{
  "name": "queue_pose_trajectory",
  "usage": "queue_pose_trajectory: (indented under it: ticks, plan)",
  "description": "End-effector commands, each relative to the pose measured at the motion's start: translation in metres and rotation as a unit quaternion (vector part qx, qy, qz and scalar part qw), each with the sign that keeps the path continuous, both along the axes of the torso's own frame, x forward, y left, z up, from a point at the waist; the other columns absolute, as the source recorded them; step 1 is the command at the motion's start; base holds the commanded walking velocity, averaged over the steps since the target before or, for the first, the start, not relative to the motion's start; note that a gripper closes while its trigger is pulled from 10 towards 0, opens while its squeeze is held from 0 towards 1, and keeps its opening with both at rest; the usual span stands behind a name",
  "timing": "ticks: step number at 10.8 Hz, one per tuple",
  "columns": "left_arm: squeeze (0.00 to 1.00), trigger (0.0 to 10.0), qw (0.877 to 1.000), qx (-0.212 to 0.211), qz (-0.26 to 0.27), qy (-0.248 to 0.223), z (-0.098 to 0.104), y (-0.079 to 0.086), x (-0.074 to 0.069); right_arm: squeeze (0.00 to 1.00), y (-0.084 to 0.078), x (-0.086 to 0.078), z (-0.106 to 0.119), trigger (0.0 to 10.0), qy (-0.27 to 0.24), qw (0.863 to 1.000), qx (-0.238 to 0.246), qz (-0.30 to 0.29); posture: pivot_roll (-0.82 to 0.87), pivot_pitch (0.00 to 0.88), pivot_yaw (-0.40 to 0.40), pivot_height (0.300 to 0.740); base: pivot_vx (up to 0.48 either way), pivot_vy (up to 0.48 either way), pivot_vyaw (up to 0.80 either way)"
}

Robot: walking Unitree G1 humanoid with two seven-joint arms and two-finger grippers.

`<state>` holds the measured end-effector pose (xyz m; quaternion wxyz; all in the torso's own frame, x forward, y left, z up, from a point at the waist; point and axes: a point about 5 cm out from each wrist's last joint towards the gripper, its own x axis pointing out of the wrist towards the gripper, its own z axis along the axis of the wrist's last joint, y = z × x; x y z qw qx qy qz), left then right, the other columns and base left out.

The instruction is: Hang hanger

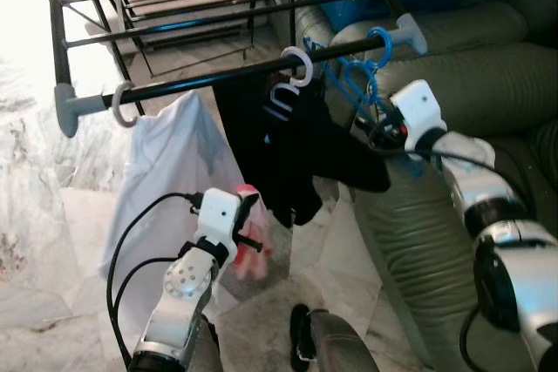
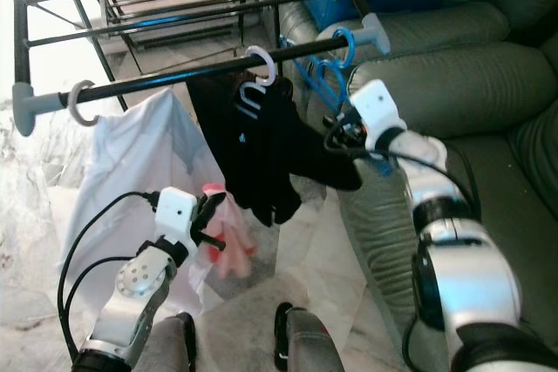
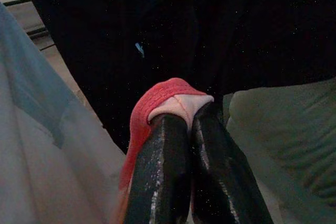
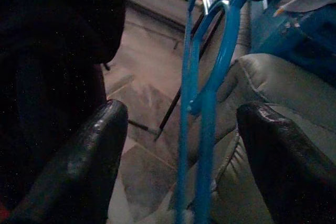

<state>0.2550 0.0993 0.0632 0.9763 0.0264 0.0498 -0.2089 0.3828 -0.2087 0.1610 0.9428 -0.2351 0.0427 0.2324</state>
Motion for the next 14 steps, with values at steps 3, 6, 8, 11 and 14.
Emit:
queue_pose_trajectory:
  ticks: [3, 6, 8, 11, 14]
  plan:
    - [0.00, 10.0, 1.000, 0.009, 0.006, 0.003, -0.001, 0.002, -0.002, 0.00, -0.017, 0.001, -0.001, 0.0, 0.037, 0.998, -0.033, -0.030, 0.04, 0.189, -0.042, 0.740, 0.000, 0.000, 0.00]
    - [0.00, 10.0, 1.000, 0.012, -0.002, 0.005, -0.001, 0.001, -0.001, 0.00, -0.024, -0.002, -0.005, 0.0, 0.044, 0.998, -0.022, -0.040, 0.03, 0.186, -0.033, 0.740, 0.000, 0.000, 0.00]
    - [0.00, 10.0, 1.000, 0.013, -0.002, 0.005, -0.001, 0.000, 0.000, 0.00, -0.027, -0.002, -0.003, 0.0, 0.042, 0.998, -0.012, -0.047, 0.03, 0.185, -0.033, 0.740, 0.000, 0.000, 0.00]
    - [0.00, 10.0, 1.000, 0.013, -0.001, 0.005, -0.001, 0.000, 0.000, 0.00, -0.024, 0.000, 0.000, 0.0, 0.038, 0.998, -0.003, -0.043, 0.03, 0.182, -0.034, 0.740, 0.000, 0.000, 0.00]
    - [0.00, 10.0, 1.000, 0.012, -0.002, 0.004, -0.001, 0.000, 0.001, 0.00, -0.022, 0.001, 0.005, 0.0, 0.033, 0.999, 0.019, -0.038, 0.03, 0.177, -0.038, 0.740, 0.000, 0.000, 0.00]
